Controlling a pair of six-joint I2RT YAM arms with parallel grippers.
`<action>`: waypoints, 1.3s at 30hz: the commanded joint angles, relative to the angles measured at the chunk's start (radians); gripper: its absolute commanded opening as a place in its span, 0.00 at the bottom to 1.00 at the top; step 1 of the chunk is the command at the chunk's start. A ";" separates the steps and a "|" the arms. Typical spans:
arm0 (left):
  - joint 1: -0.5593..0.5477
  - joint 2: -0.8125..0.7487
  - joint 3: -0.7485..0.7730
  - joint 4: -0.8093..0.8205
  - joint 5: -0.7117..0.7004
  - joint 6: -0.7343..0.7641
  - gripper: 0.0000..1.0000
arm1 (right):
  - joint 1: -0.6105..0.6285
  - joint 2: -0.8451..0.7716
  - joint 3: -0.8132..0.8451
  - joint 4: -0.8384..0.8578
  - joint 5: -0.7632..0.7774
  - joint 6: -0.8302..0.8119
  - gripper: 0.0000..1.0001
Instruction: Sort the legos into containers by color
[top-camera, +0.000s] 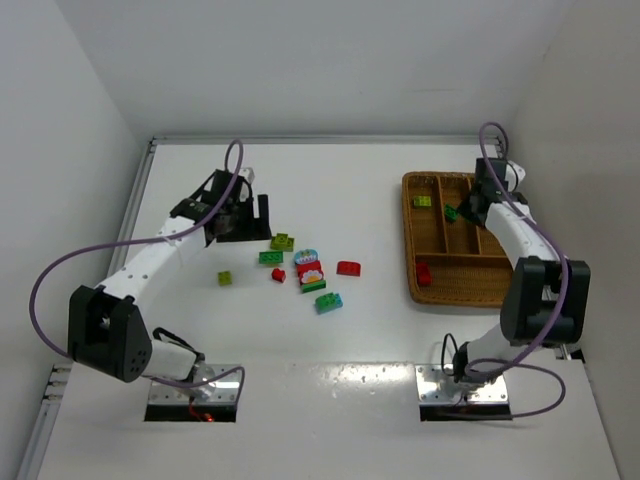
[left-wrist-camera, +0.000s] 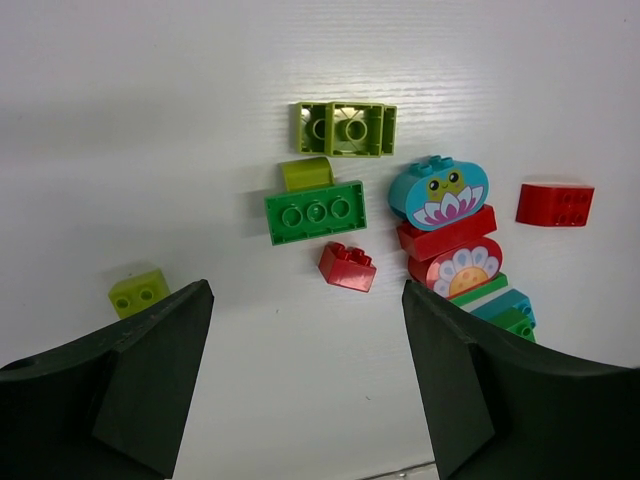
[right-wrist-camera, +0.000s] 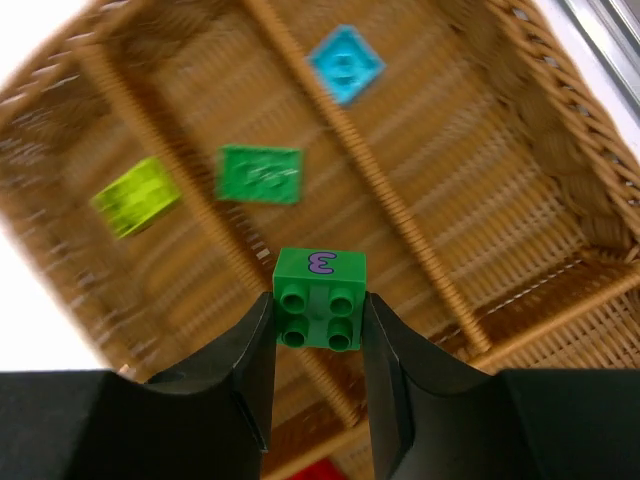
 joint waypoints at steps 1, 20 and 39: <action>0.015 0.007 0.028 0.010 0.010 0.011 0.83 | -0.050 0.069 0.014 0.059 -0.006 0.032 0.31; 0.005 -0.022 0.037 0.001 -0.093 -0.029 0.83 | 0.485 0.037 0.098 -0.071 -0.208 -0.207 0.64; 0.024 -0.034 0.028 0.015 -0.064 -0.062 0.82 | 0.723 0.344 0.141 -0.149 -0.305 -0.546 0.77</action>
